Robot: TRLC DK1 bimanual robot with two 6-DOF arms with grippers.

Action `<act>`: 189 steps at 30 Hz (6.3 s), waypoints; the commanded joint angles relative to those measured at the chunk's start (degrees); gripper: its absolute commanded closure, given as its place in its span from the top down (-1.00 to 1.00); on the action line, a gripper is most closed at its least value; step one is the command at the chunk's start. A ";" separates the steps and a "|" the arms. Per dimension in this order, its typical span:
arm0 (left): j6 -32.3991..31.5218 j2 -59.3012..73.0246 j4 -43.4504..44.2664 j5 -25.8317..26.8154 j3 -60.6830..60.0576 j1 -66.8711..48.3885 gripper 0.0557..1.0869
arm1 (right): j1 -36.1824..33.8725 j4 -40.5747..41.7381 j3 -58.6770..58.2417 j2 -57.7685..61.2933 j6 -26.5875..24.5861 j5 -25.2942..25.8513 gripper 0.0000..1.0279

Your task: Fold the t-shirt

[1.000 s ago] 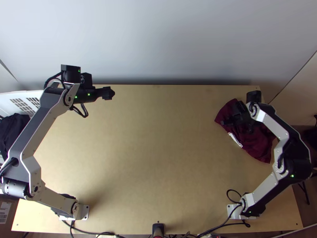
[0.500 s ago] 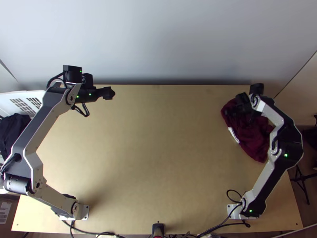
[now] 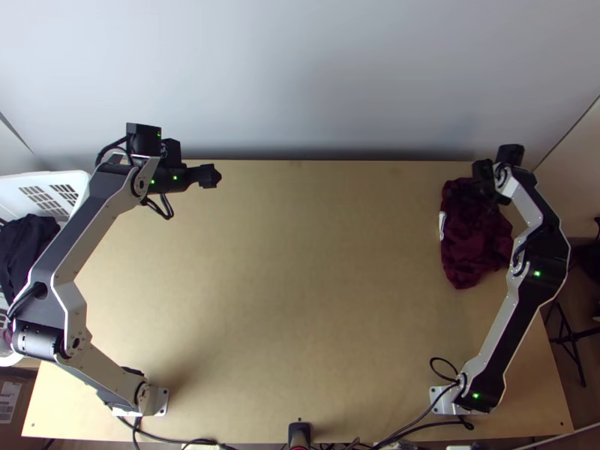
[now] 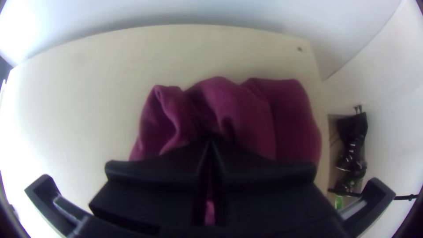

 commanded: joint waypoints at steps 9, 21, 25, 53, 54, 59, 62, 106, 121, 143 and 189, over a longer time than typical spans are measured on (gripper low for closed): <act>-0.21 1.10 0.10 0.06 -0.10 -0.40 0.91 | -0.63 -3.71 25.26 9.44 4.77 -0.10 -0.95; -0.03 0.22 0.10 0.06 -1.50 0.21 0.91 | -2.38 -8.28 15.06 -8.32 11.45 -5.64 -0.95; -0.39 0.22 0.10 0.15 -1.68 -0.14 0.91 | -4.84 -8.45 2.32 -20.00 8.99 -6.78 -0.95; -2.93 -1.45 1.60 0.50 -3.70 -1.72 0.91 | -7.57 -2.30 -49.54 -38.20 -10.35 -6.08 -0.95; -3.02 -1.45 1.60 0.50 -3.61 -1.72 0.91 | -7.57 -1.51 -49.54 -37.23 -10.35 -5.99 -0.95; -2.76 -1.45 1.60 0.42 -3.17 -1.28 0.91 | -7.57 2.00 -48.22 -32.40 -9.82 -5.29 -0.95; -2.67 -1.45 1.60 0.42 -2.91 -0.75 0.91 | -7.57 4.03 -46.99 -29.15 -9.73 -4.41 -0.95; -1.88 -4.79 0.98 2.44 -4.14 0.83 0.91 | -8.80 -8.19 -28.71 -27.48 -8.24 -8.10 0.14; 2.25 -19.21 -0.16 2.44 -15.65 5.14 0.91 | -1.68 -21.46 -44.70 -62.28 -5.07 -15.57 0.79; 2.60 -55.06 13.29 2.44 -50.72 9.97 0.91 | 8.60 8.68 -74.76 -115.54 26.57 -10.73 0.80; 11.39 -92.33 25.59 -3.80 -87.55 17.09 0.91 | -0.10 6.31 -93.92 -133.38 22.52 -10.30 0.92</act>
